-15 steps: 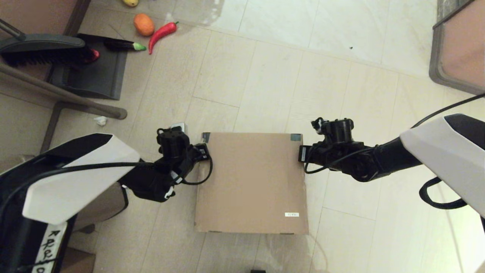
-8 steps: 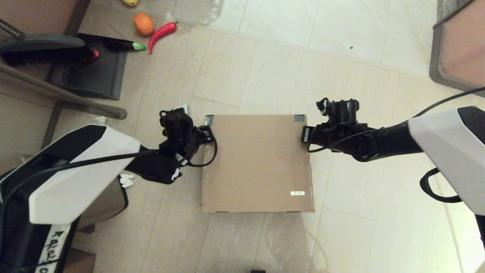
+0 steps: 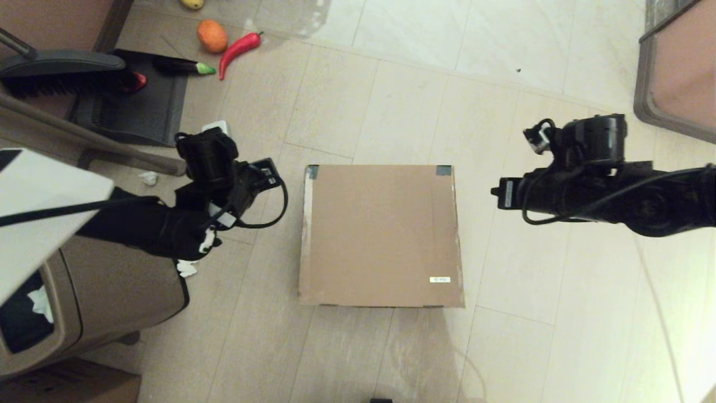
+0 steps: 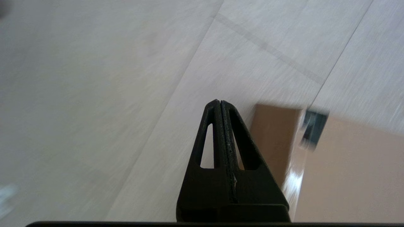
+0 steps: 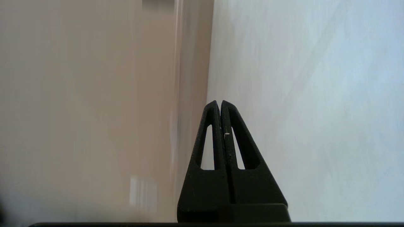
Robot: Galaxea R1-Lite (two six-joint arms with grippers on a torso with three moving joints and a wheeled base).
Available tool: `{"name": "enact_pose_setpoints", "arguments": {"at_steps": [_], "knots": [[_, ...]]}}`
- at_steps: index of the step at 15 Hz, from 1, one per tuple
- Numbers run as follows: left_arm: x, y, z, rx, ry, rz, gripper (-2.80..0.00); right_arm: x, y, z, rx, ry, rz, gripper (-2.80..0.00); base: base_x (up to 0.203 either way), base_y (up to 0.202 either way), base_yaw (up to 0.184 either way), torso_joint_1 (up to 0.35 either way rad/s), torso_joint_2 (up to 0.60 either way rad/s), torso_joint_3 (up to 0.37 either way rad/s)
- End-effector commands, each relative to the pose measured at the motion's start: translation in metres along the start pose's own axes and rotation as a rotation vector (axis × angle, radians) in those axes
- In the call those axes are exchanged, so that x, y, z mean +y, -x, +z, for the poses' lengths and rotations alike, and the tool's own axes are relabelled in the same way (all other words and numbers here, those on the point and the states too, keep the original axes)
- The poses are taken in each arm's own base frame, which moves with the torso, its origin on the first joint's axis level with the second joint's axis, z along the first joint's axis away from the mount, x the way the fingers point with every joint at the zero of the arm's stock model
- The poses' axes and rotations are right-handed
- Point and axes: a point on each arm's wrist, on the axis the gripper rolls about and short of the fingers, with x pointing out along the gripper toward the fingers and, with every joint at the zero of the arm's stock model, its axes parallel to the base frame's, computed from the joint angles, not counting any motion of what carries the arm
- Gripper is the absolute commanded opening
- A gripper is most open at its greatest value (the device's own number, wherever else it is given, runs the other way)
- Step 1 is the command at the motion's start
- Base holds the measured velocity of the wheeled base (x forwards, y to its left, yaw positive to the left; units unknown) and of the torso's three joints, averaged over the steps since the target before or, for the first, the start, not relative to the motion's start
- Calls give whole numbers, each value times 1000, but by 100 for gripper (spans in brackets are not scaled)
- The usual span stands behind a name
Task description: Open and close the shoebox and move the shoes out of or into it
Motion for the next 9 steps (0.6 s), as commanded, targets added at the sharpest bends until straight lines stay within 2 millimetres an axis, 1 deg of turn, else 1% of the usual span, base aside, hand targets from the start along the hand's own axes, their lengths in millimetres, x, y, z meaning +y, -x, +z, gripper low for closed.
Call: {"name": "enact_pose_setpoints", "arguments": {"at_steps": [1,2,3,5,7,9], "knots": [[19,44,33,-31,9,27,-280,3,71,-2,-37,14,14,-280,0,0,0,0,0,0],[29,64,31,-4,-2,45,-280,2,90,-23,9,32,17,-280,0,0,0,0,0,0],[40,88,25,38,-17,62,-280,0,105,-48,68,58,18,-280,0,0,0,0,0,0],[61,142,8,128,-61,84,-280,-5,124,-96,170,104,21,-280,0,0,0,0,0,0],[79,196,-16,224,-117,82,-280,-10,137,-144,249,125,24,-280,0,0,0,0,0,0],[94,239,-49,363,-164,30,-280,-14,153,-194,357,126,24,-280,0,0,0,0,0,0]]}}
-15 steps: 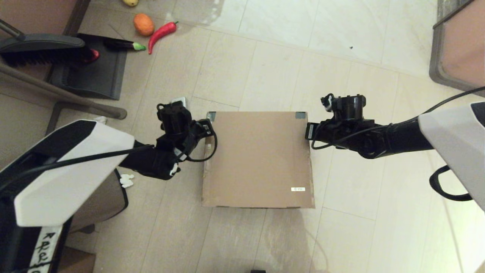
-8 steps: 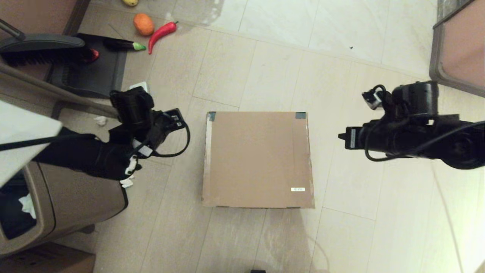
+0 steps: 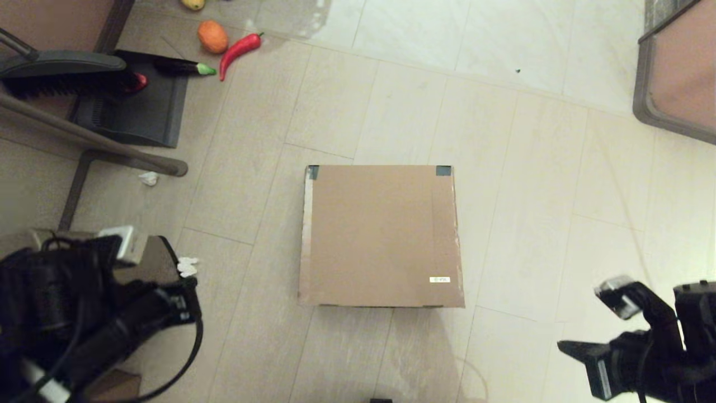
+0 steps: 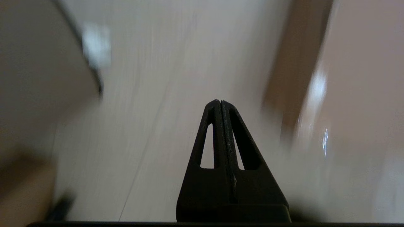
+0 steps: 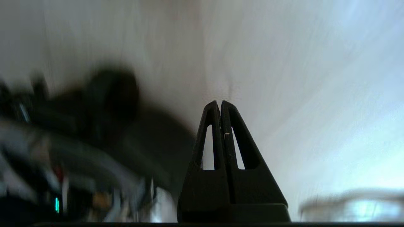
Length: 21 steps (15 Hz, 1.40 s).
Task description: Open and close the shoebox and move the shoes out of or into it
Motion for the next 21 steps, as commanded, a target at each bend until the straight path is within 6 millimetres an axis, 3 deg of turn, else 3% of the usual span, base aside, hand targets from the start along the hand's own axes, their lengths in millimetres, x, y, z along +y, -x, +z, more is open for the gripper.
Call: {"name": "enact_pose_setpoints", "arguments": {"at_steps": [1,2,4,6,10,16,21], "knots": [[11,39,-39,79,-25,-85,-280,3,7,-41,87,-9,5,-280,0,0,0,0,0,0],[13,48,-58,158,-39,-165,-280,3,9,-54,125,-32,5,-280,0,0,0,0,0,0],[15,57,-79,280,-54,-251,-280,3,12,-59,146,-98,-2,-280,0,0,0,0,0,0],[19,63,-87,358,-73,-216,-280,5,22,-68,211,-86,5,-280,0,0,0,0,0,0],[31,99,-102,431,-94,-175,-280,11,52,-92,354,-16,42,-280,0,0,0,0,0,0],[41,138,-108,216,-102,-240,-280,13,78,-93,109,-42,-5,-280,0,0,0,0,0,0],[48,150,-112,89,-105,-58,-280,13,102,-104,-145,-135,-129,-280,0,0,0,0,0,0]]}}
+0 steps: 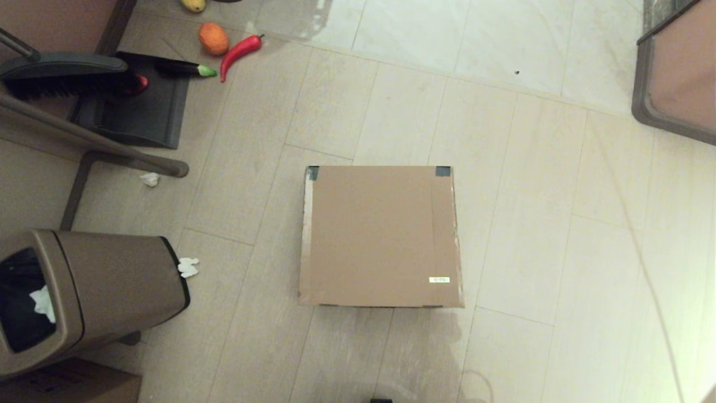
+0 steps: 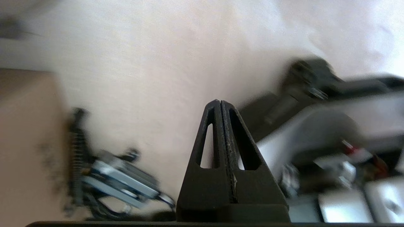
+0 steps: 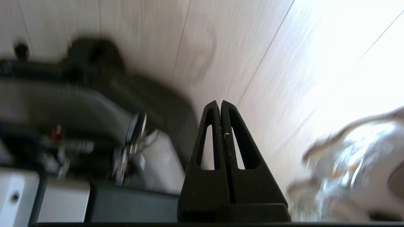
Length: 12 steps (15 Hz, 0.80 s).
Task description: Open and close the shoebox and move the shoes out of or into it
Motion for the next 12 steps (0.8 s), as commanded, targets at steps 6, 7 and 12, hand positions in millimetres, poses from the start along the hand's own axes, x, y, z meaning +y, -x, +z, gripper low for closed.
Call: {"name": "enact_pose_setpoints", "arguments": {"at_steps": [6,7,12], "knots": [[-2,23,-19,-288,-49,51,-280,-3,16,-12,-130,113,-97,-280,0,0,0,0,0,0],[-2,24,-20,-306,-49,53,-280,-3,17,-13,-155,103,-118,-280,0,0,0,0,0,0],[-4,36,-30,-524,-76,75,-280,0,39,-32,-546,103,-141,-280,0,0,0,0,0,0]]}}
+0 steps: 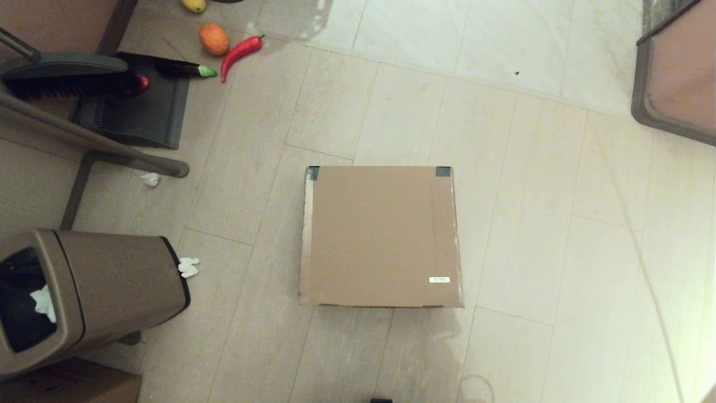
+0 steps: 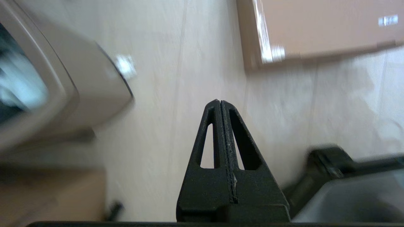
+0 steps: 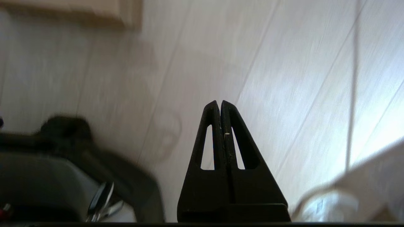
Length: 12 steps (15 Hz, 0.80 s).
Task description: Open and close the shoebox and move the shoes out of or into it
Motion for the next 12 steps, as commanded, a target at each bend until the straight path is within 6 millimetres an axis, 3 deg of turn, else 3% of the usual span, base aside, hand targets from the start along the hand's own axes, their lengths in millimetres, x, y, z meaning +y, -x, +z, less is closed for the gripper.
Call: {"name": "enact_pose_setpoints", "arguments": {"at_steps": [1,12], "knots": [[-1,3,-9,-51,-24,10,-280,1,11,-5,-163,31,-8,-280,0,0,0,0,0,0],[0,3,-10,-50,72,45,-280,1,10,-6,-194,7,-22,-280,0,0,0,0,0,0]]}}
